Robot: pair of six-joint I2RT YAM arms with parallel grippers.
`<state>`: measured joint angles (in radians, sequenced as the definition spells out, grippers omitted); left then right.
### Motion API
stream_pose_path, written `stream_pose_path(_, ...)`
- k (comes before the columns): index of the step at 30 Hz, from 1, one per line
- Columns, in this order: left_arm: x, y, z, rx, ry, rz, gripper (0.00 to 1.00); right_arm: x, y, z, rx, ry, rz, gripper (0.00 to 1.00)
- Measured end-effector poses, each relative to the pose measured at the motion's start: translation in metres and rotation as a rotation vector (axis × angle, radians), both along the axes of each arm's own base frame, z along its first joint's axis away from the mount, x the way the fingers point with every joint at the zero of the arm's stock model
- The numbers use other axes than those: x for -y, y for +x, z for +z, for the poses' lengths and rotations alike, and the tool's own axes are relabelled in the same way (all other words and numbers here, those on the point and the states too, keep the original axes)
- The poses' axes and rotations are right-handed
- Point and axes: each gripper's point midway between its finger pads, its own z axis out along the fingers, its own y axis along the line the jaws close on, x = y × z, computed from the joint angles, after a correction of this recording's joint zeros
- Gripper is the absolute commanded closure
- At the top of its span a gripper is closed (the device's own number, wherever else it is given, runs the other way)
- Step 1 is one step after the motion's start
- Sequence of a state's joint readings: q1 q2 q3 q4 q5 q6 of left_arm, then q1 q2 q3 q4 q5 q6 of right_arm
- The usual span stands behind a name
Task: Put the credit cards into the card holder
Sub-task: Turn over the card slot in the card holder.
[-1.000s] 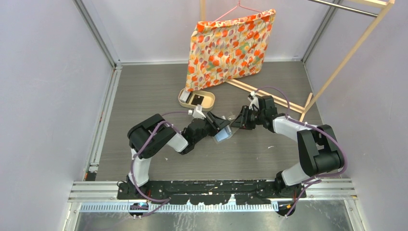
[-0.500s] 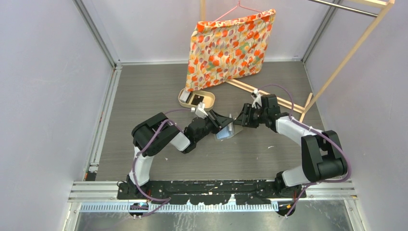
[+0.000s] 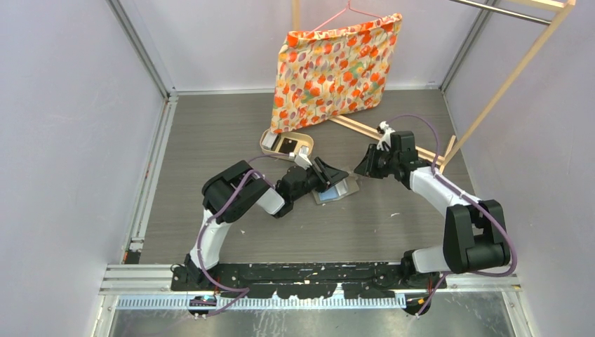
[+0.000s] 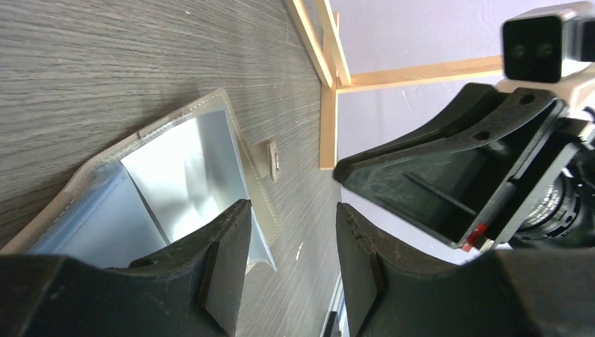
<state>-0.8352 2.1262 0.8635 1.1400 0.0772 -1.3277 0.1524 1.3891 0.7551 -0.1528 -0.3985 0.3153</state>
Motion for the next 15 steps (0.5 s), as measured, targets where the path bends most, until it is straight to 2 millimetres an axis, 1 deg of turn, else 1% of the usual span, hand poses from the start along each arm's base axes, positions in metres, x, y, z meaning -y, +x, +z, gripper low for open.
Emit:
stream_pose_path(3,0.001,0.000,-0.001,-0.002,0.000,-0.006,0.54,0.001,0.004,0.011,0.026,0.013,0.022,0.90)
stream_pose_path(6,0.003,0.002,-0.005,-0.012,0.006,-0.007,0.60,-0.004,0.007,0.018,0.016,0.046,0.059,0.94)
stream_pose_path(8,0.004,0.003,-0.008,-0.020,0.008,-0.006,0.66,-0.011,0.007,0.019,-0.013,0.091,0.100,0.96)
stream_pose_path(10,0.003,0.003,-0.012,-0.033,0.010,-0.003,0.70,-0.019,0.006,0.015,-0.057,0.143,0.143,0.99)
stream_pose_path(13,0.001,0.005,-0.020,-0.053,0.013,0.008,0.81,-0.026,-0.003,-0.001,-0.147,0.207,0.182,0.99)
stream_pose_path(15,0.000,0.007,-0.025,-0.068,0.014,0.016,0.84,-0.028,-0.010,-0.010,-0.208,0.248,0.196,0.99)
